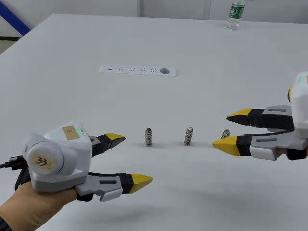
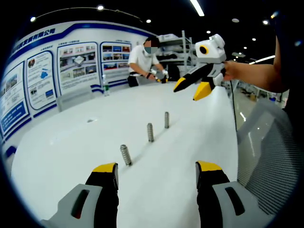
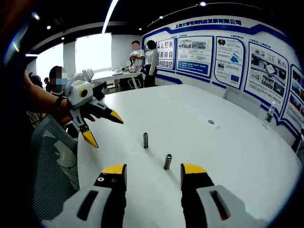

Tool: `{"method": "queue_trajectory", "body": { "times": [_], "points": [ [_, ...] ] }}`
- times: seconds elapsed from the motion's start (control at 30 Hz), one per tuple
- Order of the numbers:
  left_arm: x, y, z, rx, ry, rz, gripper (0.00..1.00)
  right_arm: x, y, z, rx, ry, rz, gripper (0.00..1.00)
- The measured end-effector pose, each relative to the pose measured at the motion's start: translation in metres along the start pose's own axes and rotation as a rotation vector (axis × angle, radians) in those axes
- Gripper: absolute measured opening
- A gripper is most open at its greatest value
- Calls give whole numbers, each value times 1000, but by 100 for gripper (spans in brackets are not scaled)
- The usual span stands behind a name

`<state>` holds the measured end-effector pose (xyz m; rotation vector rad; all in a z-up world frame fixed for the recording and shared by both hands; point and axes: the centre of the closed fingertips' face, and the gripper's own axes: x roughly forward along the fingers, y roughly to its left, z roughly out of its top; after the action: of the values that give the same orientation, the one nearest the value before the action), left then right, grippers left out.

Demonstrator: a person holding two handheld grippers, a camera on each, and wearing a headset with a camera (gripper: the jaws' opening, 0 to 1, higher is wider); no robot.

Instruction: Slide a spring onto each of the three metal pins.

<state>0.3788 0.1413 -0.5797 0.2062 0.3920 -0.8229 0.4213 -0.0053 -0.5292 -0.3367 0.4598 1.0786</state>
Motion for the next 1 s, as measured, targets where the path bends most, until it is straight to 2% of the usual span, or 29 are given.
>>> {"method": "queue_trajectory", "body": {
  "times": [0.37,0.67,1.0],
  "points": [
    [-3,-1,0,-5,2,6,68,-16,-11,-24,43,-45,-30,50],
    [-2,0,-3,-3,8,9,69,-29,-19,-47,76,-48,-57,53],
    [-3,3,-8,-9,11,16,70,-33,-27,-58,87,-58,-83,57]
  ]
}}
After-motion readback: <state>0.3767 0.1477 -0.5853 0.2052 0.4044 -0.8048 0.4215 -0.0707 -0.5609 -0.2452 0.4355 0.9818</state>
